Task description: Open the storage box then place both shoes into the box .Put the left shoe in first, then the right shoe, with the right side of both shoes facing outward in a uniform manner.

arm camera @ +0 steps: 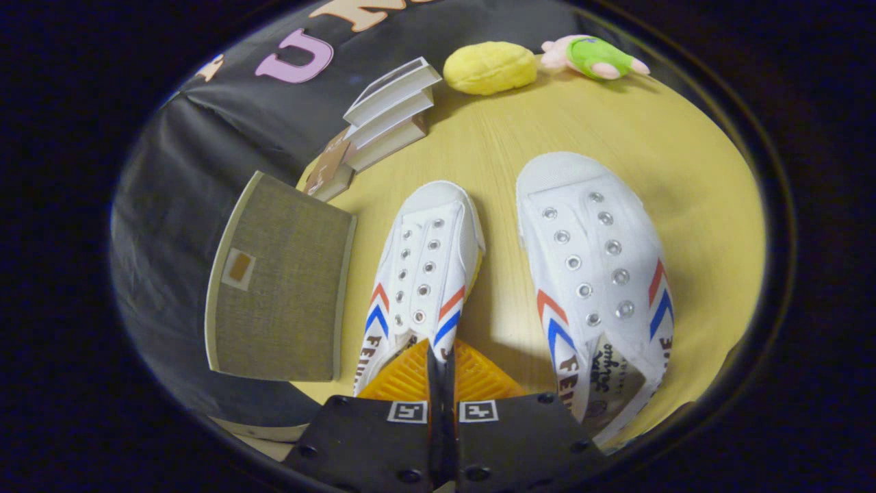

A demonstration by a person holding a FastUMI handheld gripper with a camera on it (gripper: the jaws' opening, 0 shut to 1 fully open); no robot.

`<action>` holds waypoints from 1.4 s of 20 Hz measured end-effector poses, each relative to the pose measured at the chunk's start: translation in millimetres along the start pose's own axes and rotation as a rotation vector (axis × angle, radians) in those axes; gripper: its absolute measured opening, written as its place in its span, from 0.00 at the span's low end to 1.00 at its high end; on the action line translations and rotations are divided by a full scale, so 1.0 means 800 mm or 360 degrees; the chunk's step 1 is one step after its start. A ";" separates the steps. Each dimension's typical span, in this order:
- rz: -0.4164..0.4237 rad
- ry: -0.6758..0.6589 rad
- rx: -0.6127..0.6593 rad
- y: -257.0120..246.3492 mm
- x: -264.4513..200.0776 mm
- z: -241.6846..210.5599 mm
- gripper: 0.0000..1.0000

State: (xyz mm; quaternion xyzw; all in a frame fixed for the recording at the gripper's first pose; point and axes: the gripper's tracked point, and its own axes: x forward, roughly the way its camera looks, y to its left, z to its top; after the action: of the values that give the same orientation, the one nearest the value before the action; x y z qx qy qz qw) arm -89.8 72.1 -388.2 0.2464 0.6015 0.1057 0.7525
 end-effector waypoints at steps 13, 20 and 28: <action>0.0272 -0.0200 0.0163 0.085 -0.056 0.037 0.03; 0.0419 -0.0298 0.0050 0.182 -0.101 0.067 0.03; 0.0569 -0.0297 -0.0063 0.294 -0.101 0.071 0.03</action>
State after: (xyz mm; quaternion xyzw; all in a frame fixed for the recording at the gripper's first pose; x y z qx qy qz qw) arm -23.9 222.8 -193.4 0.3431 0.4737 0.2262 0.7789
